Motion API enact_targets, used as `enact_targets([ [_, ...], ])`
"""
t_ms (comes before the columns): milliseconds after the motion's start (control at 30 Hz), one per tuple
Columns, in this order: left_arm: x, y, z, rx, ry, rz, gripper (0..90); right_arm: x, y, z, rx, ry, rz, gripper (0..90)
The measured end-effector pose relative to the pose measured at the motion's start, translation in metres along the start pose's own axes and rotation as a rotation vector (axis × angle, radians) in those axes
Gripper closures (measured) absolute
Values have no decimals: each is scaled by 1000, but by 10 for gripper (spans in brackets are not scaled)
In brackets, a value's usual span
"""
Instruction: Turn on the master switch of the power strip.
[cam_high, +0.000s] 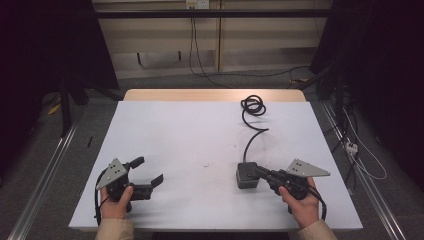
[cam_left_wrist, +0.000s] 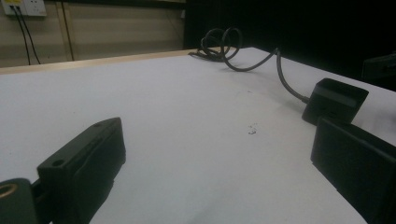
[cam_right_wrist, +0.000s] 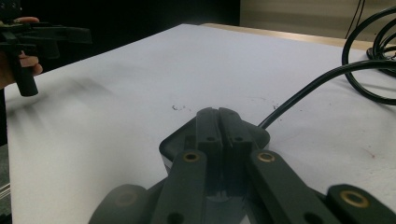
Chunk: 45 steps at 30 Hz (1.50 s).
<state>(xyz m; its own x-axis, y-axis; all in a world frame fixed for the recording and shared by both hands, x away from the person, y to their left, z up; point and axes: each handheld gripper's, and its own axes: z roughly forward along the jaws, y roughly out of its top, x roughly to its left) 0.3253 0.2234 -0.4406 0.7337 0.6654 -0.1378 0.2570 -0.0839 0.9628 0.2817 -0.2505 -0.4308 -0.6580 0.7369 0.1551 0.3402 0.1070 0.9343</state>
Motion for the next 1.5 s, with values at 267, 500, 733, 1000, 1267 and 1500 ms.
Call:
enact_targets([
  [267, 0, 0, 0, 4, 1, -1, 28, 0, 1, 4, 7, 14, 4, 900],
  [500, 0, 0, 1, 2, 1, -4, 28, 2, 1, 7, 20, 24, -3, 900],
  [733, 0, 0, 1, 2, 0, -2, 28, 2, 1, 9, 24, 29, -8, 900],
  [1000, 0, 0, 1, 3, 0, 0, 28, 4, 2, 12, 31, 36, -17, 900],
  [1267, 0, 0, 1, 4, 1, -2, 29, 5, 2, 14, 35, 42, -26, 900],
  [1500, 0, 0, 1, 7, 2, -2, 29, 6, 2, 16, 41, 48, -32, 900],
])
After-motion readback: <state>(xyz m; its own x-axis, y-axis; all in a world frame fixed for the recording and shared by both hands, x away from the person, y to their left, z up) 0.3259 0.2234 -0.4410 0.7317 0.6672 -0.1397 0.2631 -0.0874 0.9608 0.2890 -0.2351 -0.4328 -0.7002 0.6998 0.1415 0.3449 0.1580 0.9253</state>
